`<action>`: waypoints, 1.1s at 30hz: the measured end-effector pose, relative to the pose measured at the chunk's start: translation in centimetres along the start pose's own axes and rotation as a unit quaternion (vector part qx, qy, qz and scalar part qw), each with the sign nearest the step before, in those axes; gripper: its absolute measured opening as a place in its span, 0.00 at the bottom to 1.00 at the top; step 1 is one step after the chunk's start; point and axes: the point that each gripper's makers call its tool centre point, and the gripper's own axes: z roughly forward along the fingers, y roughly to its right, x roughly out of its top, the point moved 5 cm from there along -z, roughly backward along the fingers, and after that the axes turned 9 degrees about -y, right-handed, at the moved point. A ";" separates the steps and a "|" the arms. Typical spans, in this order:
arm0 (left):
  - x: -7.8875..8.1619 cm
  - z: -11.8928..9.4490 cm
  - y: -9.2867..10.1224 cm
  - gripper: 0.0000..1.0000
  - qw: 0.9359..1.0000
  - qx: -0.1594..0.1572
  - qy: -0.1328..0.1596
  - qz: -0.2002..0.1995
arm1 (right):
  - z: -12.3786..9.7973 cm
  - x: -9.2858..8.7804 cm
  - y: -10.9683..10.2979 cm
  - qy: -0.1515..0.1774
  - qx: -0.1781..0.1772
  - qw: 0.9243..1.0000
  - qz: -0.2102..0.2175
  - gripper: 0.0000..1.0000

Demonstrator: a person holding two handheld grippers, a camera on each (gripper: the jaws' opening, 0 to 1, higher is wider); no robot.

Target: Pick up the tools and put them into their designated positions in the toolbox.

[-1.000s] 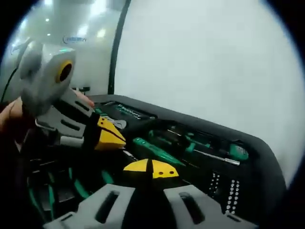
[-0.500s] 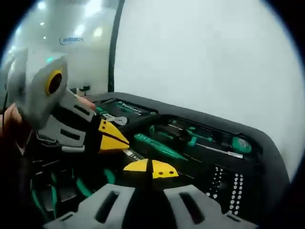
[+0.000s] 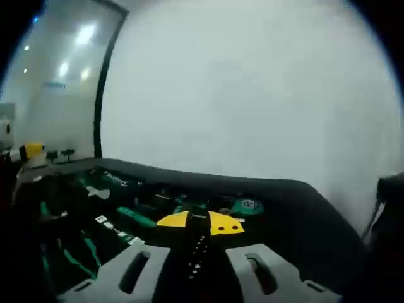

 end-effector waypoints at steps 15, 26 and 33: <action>-4.1 -1.9 -4.6 0.13 0.998 0.001 0.017 -0.068 | 0.7 -0.3 -3.7 -0.014 0.114 0.993 0.017 0.13; -4.9 -2.0 -3.1 0.13 0.999 -0.017 -0.018 -0.046 | 1.5 -0.8 -2.9 -0.031 0.106 0.993 0.031 0.13; -5.0 -2.1 -3.4 0.13 0.998 -0.011 -0.018 -0.055 | 0.5 -1.6 -3.1 -0.047 0.097 0.993 0.051 0.13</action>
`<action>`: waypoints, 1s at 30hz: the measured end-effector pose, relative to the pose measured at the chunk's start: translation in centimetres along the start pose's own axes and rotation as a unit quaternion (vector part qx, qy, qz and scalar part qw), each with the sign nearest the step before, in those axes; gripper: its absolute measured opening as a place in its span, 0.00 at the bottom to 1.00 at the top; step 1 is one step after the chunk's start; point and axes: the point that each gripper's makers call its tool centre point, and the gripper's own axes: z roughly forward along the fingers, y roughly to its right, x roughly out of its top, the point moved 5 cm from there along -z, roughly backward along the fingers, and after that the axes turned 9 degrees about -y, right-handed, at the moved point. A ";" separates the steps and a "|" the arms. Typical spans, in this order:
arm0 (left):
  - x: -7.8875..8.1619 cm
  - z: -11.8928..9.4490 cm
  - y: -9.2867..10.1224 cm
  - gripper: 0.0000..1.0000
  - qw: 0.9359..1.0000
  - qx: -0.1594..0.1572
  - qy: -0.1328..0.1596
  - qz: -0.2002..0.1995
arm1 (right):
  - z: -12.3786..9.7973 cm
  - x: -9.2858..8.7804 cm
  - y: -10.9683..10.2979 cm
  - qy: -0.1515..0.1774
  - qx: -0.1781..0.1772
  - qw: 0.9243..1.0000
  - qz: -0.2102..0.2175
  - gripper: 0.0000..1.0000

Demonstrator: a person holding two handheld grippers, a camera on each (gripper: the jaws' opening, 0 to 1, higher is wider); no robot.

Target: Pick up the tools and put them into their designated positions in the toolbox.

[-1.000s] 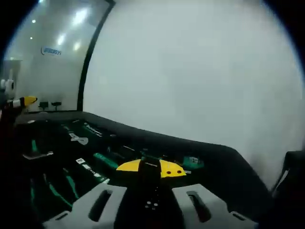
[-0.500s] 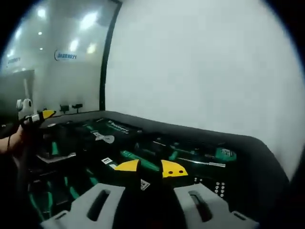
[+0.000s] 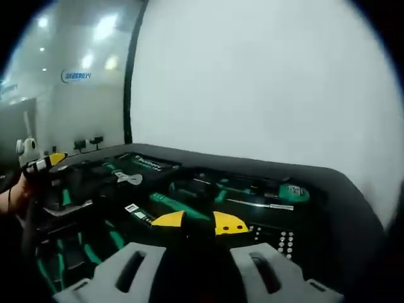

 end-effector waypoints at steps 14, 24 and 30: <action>-0.4 -0.1 -1.3 0.11 1.000 -0.009 -0.010 -0.028 | 0.0 -0.3 0.3 -0.008 -0.006 1.000 0.005 0.13; -0.7 0.2 -1.1 0.11 1.000 -0.018 -0.012 -0.001 | -0.2 -0.4 0.8 -0.001 -0.010 1.000 0.025 0.13; -0.5 0.0 -0.9 0.11 1.000 -0.015 -0.005 -0.005 | -0.2 -0.2 0.6 0.005 -0.004 1.000 0.029 0.13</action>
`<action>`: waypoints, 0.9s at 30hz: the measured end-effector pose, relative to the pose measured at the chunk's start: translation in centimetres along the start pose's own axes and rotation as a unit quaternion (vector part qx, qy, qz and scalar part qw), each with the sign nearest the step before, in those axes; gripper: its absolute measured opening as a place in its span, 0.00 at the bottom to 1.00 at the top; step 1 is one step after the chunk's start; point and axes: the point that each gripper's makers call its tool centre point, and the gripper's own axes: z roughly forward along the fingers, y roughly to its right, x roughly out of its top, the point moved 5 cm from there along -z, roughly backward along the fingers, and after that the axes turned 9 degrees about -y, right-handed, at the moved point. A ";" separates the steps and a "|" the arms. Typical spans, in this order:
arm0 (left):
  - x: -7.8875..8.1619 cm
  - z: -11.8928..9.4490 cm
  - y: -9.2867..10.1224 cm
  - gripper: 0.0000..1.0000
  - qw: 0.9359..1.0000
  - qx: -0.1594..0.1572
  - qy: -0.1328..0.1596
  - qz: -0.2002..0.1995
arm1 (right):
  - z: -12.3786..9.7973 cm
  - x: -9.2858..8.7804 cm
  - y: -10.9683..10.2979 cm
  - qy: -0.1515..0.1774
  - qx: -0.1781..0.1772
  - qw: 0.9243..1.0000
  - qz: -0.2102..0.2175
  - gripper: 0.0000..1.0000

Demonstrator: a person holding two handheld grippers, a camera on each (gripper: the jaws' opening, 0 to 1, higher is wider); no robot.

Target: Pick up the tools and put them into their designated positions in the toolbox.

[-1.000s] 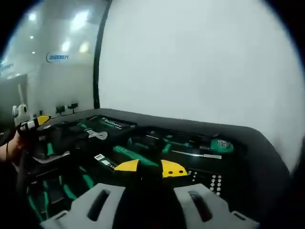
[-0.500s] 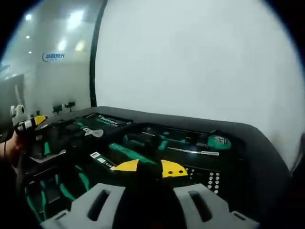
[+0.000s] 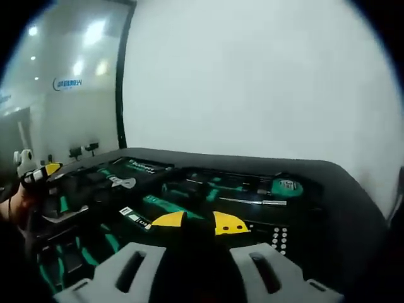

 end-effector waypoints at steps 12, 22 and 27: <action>0.0 0.1 -0.5 0.11 1.000 0.006 -0.003 0.001 | 0.1 0.2 0.0 0.002 0.007 1.000 -0.002 0.13; 1.8 -1.3 -2.0 0.18 0.995 0.070 0.061 -0.031 | 0.2 0.4 0.4 0.008 0.005 1.000 -0.001 0.13; 5.5 -4.7 -6.4 0.19 0.980 0.156 0.113 -0.057 | 0.0 0.4 0.6 0.008 -0.002 1.000 0.009 0.13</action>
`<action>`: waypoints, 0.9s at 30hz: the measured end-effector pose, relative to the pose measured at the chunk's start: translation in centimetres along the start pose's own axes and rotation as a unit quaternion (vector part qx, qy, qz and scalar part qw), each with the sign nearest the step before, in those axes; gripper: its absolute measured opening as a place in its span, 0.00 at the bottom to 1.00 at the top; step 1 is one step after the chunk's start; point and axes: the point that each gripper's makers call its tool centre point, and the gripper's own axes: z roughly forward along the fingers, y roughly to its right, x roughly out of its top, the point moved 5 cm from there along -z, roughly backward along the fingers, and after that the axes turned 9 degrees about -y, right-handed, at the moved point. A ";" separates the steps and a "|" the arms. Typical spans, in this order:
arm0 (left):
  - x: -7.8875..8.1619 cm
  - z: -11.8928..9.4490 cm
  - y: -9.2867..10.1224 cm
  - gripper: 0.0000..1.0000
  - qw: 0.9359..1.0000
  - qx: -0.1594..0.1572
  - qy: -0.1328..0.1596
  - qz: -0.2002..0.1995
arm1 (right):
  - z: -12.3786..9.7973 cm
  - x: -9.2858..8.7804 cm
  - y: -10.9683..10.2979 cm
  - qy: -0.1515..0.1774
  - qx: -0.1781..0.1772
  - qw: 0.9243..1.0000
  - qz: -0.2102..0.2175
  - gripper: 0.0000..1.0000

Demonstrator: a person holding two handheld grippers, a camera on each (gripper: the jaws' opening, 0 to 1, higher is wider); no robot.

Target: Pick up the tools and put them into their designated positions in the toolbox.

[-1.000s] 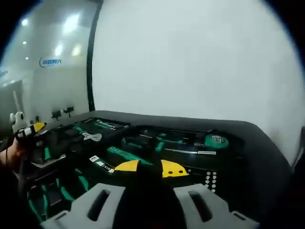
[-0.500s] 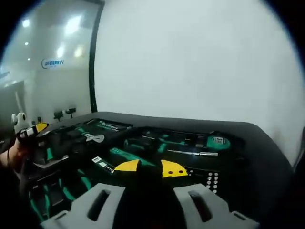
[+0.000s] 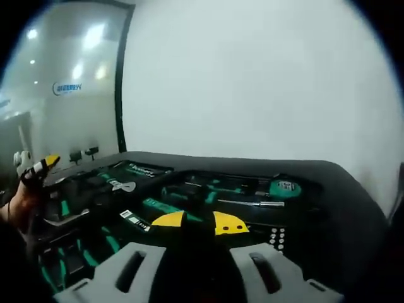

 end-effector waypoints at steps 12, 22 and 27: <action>1.4 -3.3 -8.6 0.38 0.991 0.079 -0.089 0.053 | -0.3 0.2 0.9 0.010 -0.006 1.000 0.028 0.13; -5.1 -3.3 -6.2 0.27 0.929 0.020 -0.327 0.170 | -0.8 0.0 -0.1 0.010 0.001 1.000 0.017 0.13; -5.9 -2.4 -5.7 0.26 0.922 0.027 -0.344 0.177 | -0.9 0.2 -0.3 0.015 0.005 1.000 0.005 0.13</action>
